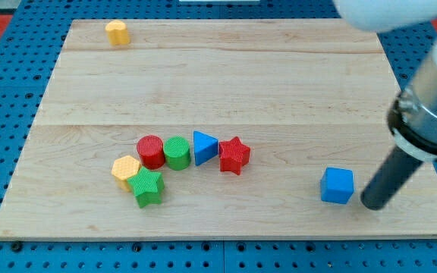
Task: Move the blue cube to the right of the red star
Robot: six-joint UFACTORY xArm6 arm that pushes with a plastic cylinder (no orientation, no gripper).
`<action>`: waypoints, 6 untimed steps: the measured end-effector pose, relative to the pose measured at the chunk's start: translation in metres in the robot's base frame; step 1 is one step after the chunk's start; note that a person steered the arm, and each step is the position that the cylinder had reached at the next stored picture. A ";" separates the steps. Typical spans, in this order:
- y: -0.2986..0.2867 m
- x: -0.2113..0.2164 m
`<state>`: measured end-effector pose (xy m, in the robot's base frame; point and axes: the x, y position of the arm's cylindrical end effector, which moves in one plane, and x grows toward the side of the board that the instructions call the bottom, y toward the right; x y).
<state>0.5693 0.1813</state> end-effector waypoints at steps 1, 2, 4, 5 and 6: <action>-0.046 -0.045; -0.022 -0.021; -0.116 -0.003; -0.118 -0.045; -0.080 -0.046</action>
